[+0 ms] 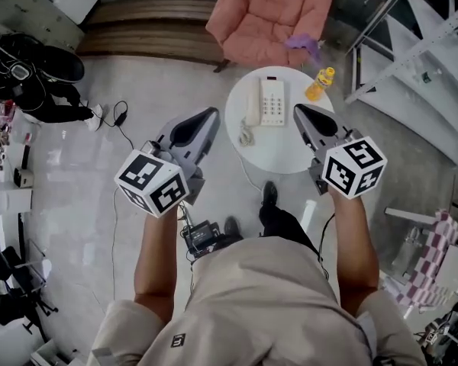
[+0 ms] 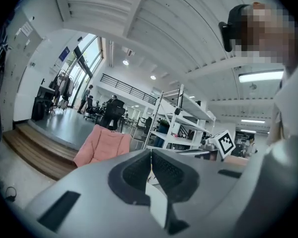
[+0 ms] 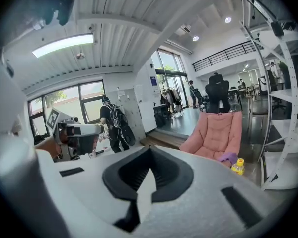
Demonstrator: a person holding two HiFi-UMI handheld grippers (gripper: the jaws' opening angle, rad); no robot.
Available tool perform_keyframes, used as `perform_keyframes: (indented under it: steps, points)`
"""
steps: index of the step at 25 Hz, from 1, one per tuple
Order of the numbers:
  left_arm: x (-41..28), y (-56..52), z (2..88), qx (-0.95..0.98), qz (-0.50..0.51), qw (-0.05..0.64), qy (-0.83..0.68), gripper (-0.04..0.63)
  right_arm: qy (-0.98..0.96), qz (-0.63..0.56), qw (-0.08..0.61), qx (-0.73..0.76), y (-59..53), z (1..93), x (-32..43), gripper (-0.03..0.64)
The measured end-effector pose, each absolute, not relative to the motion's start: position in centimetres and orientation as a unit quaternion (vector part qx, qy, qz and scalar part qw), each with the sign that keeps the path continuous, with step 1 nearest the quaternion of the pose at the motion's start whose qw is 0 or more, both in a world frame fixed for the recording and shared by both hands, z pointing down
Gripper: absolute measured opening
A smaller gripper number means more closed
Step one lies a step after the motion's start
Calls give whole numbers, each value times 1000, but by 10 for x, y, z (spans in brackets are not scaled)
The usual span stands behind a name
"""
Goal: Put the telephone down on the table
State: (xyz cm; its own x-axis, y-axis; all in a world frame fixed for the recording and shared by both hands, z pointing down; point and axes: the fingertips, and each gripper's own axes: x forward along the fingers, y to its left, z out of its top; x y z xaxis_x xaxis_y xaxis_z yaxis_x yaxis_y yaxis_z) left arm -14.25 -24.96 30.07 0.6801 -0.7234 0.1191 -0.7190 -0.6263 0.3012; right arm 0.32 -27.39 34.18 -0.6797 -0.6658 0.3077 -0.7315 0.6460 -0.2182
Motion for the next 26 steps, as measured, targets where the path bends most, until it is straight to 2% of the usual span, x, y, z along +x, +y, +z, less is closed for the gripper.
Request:
perform_keyframes:
  steps: [11,26]
  points:
    - [-144,-156,247,911,-11,125,-394,12,-897,120,81,417,-181,278,34,-12]
    - [-132,-92,236,917,-16,113,-382,12,-893,105,71,431,-107,257,57,-11]
